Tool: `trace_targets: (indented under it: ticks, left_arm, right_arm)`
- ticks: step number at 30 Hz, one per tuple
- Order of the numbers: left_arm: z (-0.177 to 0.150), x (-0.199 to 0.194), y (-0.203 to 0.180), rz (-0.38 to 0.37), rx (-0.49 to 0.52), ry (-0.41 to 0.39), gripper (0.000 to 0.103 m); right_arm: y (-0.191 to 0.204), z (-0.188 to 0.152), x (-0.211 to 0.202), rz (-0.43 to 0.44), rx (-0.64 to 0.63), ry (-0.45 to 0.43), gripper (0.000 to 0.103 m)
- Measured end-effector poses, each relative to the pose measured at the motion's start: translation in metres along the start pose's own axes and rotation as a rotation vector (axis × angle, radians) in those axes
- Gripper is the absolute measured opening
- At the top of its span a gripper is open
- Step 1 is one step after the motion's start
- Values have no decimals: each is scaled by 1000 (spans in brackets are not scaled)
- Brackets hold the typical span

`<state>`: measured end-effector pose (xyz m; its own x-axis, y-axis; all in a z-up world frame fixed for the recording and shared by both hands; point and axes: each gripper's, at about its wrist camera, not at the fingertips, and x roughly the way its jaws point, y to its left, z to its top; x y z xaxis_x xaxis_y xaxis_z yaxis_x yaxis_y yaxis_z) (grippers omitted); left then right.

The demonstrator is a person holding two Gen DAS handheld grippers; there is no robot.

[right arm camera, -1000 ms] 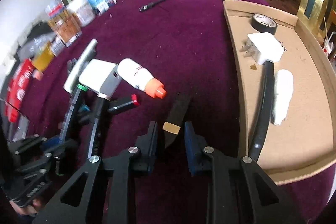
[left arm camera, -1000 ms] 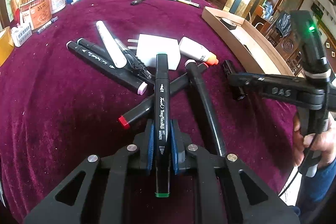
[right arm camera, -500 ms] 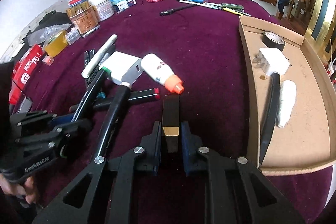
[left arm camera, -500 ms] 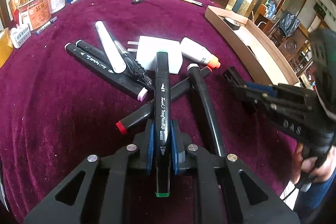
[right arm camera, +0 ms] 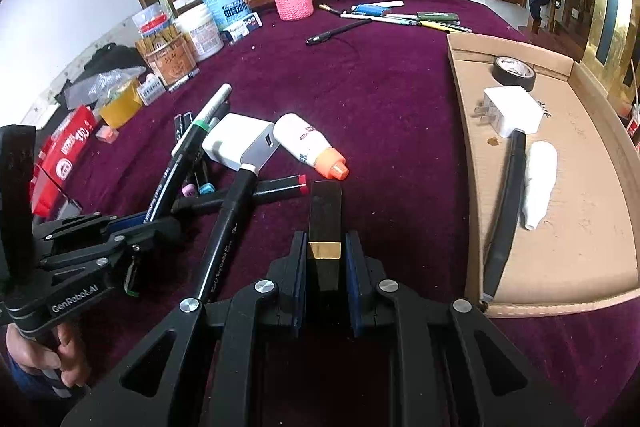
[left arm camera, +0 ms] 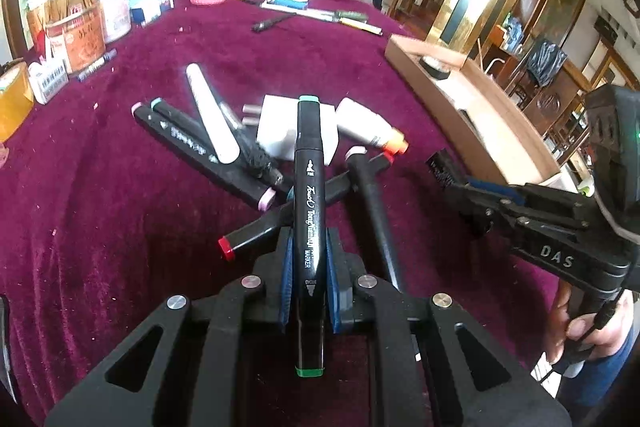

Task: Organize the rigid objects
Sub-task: 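Grasp the black gold-banded tube with the right tool while the left tool holds the marker, then carry the marker and gold-banded tube into the cardboard box and open both tools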

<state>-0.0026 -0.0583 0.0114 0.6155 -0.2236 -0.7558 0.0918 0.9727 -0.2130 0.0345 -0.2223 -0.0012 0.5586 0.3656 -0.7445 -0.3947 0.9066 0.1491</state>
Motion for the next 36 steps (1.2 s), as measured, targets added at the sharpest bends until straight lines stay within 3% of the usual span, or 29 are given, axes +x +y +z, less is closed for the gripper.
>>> trace_targets:
  ticks: [11, 18, 26, 36]
  left_arm:
    - [11, -9, -25, -13, 28, -17, 12]
    - [30, -12, -54, -64, 57, -20, 12]
    - [60, 0, -112, -141, 124, 10, 12]
    - [103, 59, -190, -215, 159, 113, 12]
  right_arm:
    - [-23, 3, -24, 90, 76, -72, 16]
    - [-59, 7, -46, 132, 163, -119, 16]
    - [-118, 13, -75, 136, 264, -162, 16]
    - [-197, 51, -84, 63, 351, -126, 16]
